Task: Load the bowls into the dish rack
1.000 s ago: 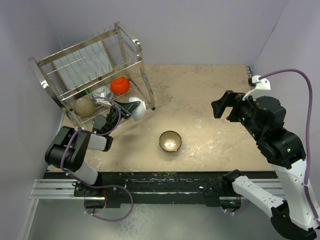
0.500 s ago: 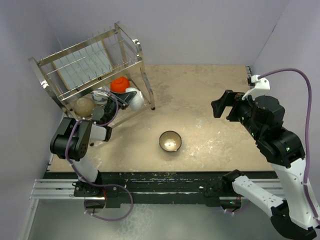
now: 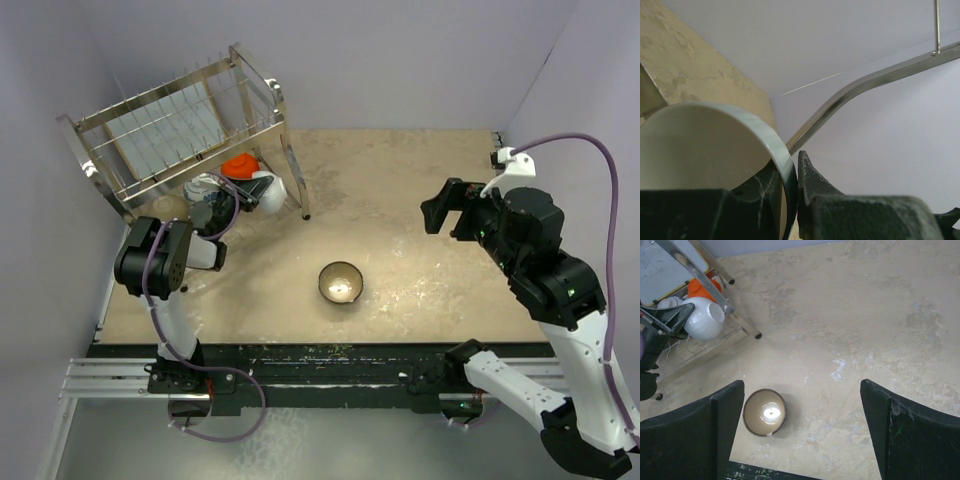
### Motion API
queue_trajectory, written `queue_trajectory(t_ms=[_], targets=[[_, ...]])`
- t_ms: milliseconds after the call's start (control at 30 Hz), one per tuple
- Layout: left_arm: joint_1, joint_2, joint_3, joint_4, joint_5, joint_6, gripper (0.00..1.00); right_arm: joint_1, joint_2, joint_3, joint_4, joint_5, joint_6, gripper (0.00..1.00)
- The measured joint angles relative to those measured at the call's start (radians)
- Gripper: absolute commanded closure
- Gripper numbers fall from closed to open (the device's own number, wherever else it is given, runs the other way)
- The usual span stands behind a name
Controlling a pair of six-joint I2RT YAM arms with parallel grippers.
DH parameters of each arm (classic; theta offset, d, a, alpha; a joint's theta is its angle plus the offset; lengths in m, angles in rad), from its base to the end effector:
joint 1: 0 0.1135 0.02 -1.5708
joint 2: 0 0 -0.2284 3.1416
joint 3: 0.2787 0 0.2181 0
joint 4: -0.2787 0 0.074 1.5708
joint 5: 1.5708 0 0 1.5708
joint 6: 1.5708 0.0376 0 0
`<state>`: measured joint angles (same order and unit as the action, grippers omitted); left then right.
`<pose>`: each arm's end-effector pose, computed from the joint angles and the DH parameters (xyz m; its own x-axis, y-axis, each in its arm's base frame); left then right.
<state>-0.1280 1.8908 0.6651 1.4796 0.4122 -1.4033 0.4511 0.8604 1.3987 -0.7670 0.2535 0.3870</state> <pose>0.3196 -0.0563 0.1805 -0.4530 -0.8526 -0.2606 0.3293 0.1116 -0.9376 0.1192 0.0472 0.4206 -0.2653 0.2775 -0.9234 -0.1102 0.9427 0.3149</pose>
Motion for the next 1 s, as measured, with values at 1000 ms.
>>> queue_trajectory(t_ms=[1000], targets=[[0.091,0.109,0.041,0.039,-0.013,0.007,1.0,0.0,0.042,-0.025,0.028,-0.002,-0.006,0.01]])
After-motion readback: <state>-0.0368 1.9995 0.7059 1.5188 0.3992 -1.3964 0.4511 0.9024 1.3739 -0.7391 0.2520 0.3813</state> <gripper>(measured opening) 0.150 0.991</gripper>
